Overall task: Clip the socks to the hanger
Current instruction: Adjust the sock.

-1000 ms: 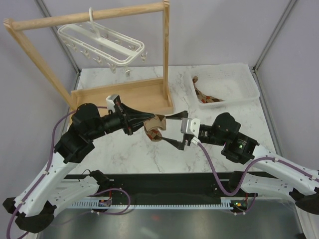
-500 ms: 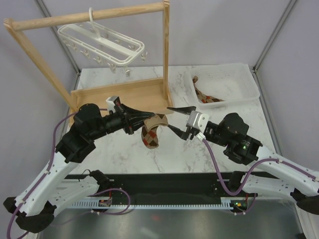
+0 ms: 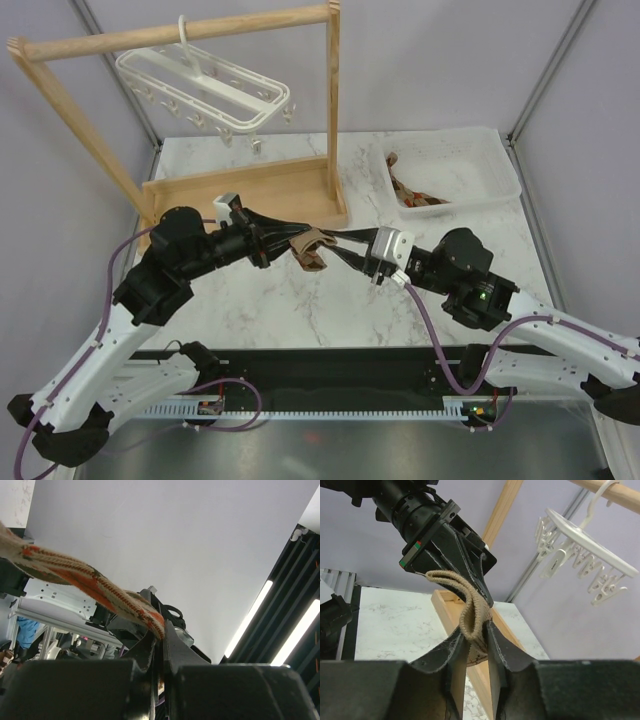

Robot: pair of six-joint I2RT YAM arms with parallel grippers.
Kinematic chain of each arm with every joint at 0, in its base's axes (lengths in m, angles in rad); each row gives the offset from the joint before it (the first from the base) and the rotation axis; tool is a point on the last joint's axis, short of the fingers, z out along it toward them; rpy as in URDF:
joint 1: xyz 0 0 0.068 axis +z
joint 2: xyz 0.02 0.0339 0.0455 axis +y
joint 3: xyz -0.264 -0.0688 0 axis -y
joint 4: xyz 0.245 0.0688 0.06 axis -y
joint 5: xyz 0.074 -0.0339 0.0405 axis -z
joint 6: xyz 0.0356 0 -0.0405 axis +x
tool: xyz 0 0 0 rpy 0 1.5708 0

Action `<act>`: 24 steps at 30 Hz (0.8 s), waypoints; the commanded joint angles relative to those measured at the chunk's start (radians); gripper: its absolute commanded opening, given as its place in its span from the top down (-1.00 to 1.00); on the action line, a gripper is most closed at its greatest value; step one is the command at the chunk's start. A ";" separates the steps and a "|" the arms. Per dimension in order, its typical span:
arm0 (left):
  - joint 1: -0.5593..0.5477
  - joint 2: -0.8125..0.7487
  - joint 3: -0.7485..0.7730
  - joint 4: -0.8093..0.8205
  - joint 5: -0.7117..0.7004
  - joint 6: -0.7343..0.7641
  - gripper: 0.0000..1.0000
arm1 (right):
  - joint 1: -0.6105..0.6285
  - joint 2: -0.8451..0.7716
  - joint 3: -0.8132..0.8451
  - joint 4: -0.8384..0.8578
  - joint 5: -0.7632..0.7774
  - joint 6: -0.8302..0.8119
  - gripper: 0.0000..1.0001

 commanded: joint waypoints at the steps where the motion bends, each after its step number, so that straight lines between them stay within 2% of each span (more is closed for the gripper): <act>1: 0.005 0.000 -0.001 0.021 -0.008 -0.039 0.96 | 0.006 -0.009 0.044 0.055 -0.020 0.027 0.60; 2: 0.005 0.000 -0.006 0.019 -0.006 -0.036 0.96 | 0.006 -0.015 0.044 0.055 -0.018 0.044 0.89; 3: 0.005 0.002 -0.014 0.021 -0.005 -0.035 0.95 | 0.004 -0.019 0.044 0.056 0.014 0.058 1.00; 4: 0.005 -0.003 -0.018 0.021 -0.006 -0.021 0.89 | 0.006 -0.028 0.044 0.047 0.032 0.073 1.00; 7: 0.004 -0.018 -0.037 0.019 -0.021 0.075 0.22 | 0.004 -0.045 0.051 -0.005 0.093 0.122 1.00; 8: 0.005 -0.026 -0.043 0.019 -0.031 0.118 -0.20 | 0.006 -0.052 0.058 -0.025 0.098 0.152 1.00; 9: 0.005 -0.035 -0.056 0.019 -0.040 0.223 -0.38 | 0.004 -0.055 0.063 -0.046 0.098 0.164 1.00; 10: 0.005 -0.055 -0.070 0.009 -0.047 0.264 -0.55 | 0.006 -0.058 0.067 -0.082 0.104 0.185 1.00; 11: 0.005 -0.066 -0.086 -0.007 -0.054 0.292 -0.82 | 0.004 -0.062 0.077 -0.100 0.108 0.207 1.00; 12: 0.005 -0.081 -0.121 -0.018 -0.060 0.321 -0.92 | 0.004 -0.062 0.081 -0.117 0.111 0.251 1.00; 13: 0.005 -0.096 -0.139 -0.033 -0.084 0.409 -0.99 | 0.004 -0.064 0.087 -0.160 0.121 0.276 1.00; 17: 0.005 -0.217 -0.234 -0.016 -0.149 0.661 -0.99 | 0.004 -0.029 0.167 -0.327 0.121 0.388 1.00; 18: 0.005 -0.234 -0.260 0.002 -0.155 0.786 -0.98 | 0.004 -0.021 0.179 -0.352 0.123 0.408 1.00; 21: 0.004 -0.291 -0.306 0.169 -0.054 1.070 -0.97 | 0.004 0.025 0.244 -0.505 0.121 0.495 1.00; 24: 0.005 -0.275 -0.275 0.212 0.104 1.226 -0.96 | 0.004 0.063 0.311 -0.597 0.127 0.570 1.00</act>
